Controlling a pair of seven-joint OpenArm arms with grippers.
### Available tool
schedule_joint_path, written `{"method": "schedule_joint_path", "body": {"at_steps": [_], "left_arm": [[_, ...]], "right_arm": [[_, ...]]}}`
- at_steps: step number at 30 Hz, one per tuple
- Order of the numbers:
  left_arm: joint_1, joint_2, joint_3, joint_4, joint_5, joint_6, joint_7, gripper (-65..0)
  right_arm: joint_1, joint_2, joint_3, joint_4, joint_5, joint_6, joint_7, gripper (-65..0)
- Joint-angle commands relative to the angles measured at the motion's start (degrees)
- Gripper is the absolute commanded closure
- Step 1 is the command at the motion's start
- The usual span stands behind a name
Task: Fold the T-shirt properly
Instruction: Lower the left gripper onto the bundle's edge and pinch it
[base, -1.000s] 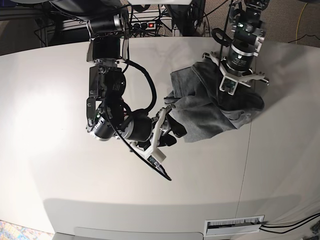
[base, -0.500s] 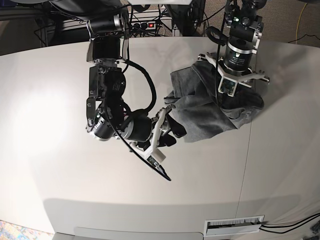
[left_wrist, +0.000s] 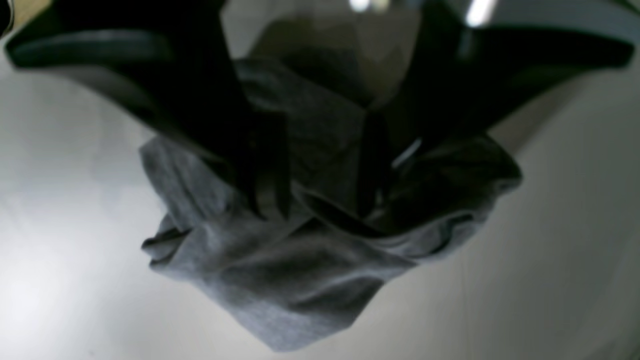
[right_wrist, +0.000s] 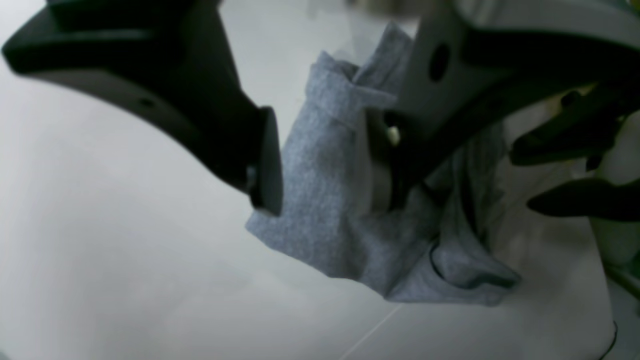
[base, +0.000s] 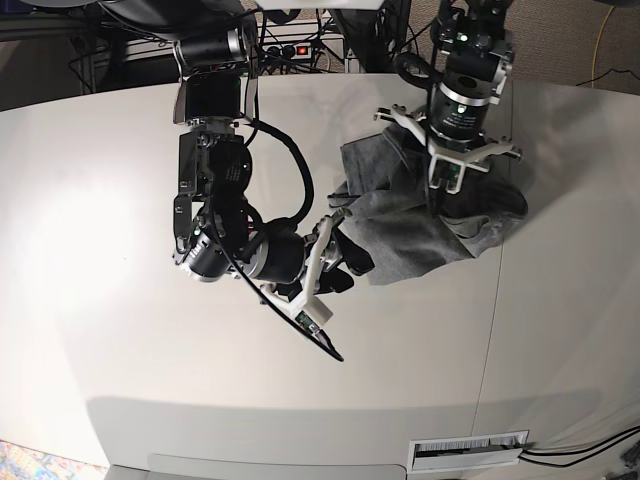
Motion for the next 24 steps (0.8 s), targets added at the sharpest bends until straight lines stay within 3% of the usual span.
{"method": "schedule_joint_path", "body": {"at_steps": [1, 3, 7, 16, 24], "left_arm": [[-0.02, 0.9, -0.02, 1.03, 2.73, 1.09, -1.33, -24.9], [0.02, 2.29, -0.02, 1.03, 6.43, 3.28, -1.33, -24.9], [0.04, 4.11, -0.02, 1.01, 6.97, 6.36, -0.39, -24.9], [0.96, 9.31, -0.02, -3.1, 5.09, 6.71, -1.88, -24.9], [0.96, 9.4, -0.02, -7.1, 6.32, 10.25, -2.56, -24.9]], "right_arm": [[1.42, -0.26, -0.02, 1.05, 1.18, 0.08, 1.51, -25.5], [1.42, -0.26, -0.02, 1.05, 1.18, 0.08, 1.53, -25.5], [1.42, -0.26, -0.02, 1.05, 1.18, 0.08, 1.7, -25.5], [1.42, -0.24, -0.02, 1.05, 1.18, 0.08, 2.36, -25.5], [1.44, -0.24, -0.02, 1.05, 1.18, 0.08, 2.69, -25.5]]}}
